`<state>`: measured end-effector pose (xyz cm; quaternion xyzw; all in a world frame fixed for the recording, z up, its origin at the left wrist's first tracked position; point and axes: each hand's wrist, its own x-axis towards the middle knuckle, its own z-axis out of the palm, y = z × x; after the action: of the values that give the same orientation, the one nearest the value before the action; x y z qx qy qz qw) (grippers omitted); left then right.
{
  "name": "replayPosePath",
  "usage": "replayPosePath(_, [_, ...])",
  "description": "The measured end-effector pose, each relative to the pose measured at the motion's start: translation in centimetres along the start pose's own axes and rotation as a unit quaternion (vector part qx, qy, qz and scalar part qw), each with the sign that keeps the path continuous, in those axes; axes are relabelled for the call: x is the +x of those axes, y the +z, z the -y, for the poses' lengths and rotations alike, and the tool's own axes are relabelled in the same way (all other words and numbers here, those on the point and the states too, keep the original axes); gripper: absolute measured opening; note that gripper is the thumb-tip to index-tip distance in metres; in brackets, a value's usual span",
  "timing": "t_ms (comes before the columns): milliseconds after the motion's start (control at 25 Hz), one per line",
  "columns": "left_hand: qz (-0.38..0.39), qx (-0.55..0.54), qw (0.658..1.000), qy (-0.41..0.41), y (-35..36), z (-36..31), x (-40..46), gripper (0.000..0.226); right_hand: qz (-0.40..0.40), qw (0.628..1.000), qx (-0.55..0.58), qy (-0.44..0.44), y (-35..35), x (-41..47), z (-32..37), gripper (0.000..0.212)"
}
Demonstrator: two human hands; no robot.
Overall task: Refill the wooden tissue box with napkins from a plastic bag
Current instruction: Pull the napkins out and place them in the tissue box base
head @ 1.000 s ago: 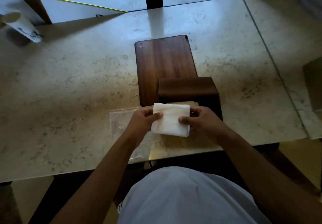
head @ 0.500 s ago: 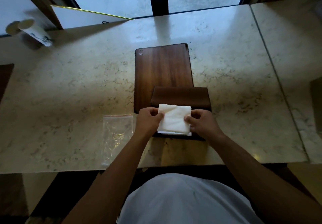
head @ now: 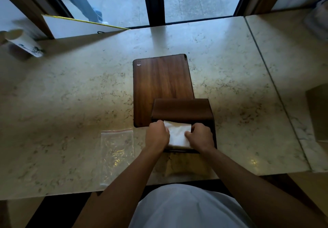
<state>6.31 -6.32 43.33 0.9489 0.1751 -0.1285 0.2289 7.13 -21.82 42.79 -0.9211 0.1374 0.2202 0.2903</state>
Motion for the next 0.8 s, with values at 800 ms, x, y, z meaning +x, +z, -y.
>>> replayPosePath(800, [0.034,0.004,0.999,0.007,1.6,0.1,0.1,0.018,-0.022,0.999,-0.027,0.02,0.7,-0.3,-0.4,0.022])
